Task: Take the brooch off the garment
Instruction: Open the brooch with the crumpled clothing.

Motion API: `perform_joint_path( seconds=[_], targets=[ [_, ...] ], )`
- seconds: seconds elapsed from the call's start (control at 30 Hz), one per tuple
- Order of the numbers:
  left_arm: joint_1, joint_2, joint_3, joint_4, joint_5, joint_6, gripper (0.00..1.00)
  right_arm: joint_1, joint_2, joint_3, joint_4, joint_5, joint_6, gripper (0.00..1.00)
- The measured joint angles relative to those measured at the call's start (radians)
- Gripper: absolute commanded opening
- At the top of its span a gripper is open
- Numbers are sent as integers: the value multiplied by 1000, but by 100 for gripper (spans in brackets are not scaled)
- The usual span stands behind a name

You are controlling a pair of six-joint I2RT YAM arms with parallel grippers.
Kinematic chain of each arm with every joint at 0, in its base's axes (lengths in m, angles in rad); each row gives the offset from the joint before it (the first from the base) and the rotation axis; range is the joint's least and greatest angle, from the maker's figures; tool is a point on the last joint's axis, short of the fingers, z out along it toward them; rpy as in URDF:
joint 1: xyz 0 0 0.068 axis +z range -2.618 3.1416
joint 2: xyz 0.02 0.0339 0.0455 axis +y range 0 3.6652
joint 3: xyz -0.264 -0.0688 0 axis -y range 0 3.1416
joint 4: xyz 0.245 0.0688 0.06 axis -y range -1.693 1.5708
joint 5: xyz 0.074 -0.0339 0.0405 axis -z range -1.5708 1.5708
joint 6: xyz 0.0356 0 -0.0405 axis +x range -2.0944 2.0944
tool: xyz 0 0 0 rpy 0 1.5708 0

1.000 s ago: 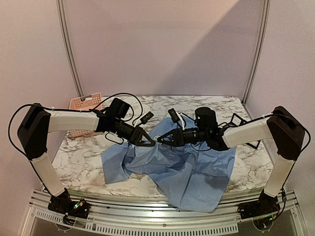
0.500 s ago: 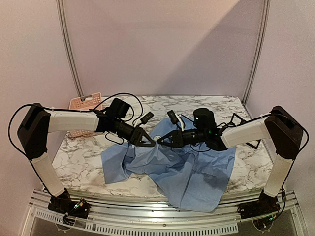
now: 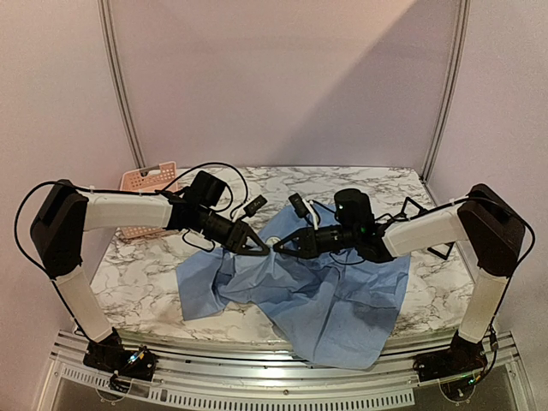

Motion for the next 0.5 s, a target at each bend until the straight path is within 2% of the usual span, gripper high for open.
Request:
perform_joint_path(
  seconds=[0.5],
  targets=[
    [6,0,0,-26,-43,-8,0,-2,47,41,-25,5,68,0]
  ],
)
